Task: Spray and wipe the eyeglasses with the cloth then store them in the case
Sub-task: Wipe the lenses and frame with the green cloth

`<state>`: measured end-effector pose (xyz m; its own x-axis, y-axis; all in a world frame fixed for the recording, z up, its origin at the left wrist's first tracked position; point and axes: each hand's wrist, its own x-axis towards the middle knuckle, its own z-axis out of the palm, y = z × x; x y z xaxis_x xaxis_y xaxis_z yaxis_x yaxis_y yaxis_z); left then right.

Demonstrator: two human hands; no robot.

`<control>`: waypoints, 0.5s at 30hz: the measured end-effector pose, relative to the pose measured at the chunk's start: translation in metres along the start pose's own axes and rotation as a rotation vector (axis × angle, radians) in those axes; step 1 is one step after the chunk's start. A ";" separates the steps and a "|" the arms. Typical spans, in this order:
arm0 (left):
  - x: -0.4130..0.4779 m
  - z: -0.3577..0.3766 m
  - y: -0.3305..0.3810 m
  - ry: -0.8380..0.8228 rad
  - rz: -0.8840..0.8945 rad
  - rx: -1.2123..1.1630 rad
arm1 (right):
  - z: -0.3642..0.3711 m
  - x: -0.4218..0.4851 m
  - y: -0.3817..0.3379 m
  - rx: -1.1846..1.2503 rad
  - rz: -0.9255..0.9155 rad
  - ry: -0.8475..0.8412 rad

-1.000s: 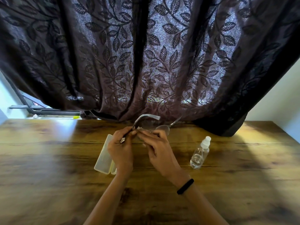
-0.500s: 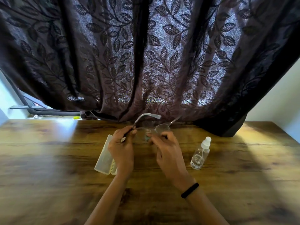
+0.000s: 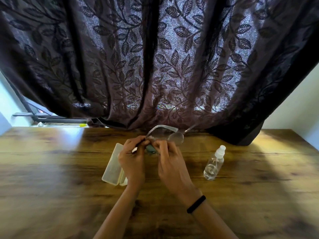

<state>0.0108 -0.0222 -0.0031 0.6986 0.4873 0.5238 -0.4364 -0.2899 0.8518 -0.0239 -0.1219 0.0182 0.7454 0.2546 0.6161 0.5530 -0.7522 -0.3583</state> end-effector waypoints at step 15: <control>0.003 0.005 0.010 0.024 -0.002 -0.065 | -0.006 0.000 0.001 -0.086 0.088 -0.080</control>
<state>0.0114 -0.0275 0.0072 0.6862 0.5075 0.5211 -0.4716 -0.2350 0.8499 -0.0255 -0.1266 0.0217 0.8187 0.2301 0.5261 0.4527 -0.8222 -0.3449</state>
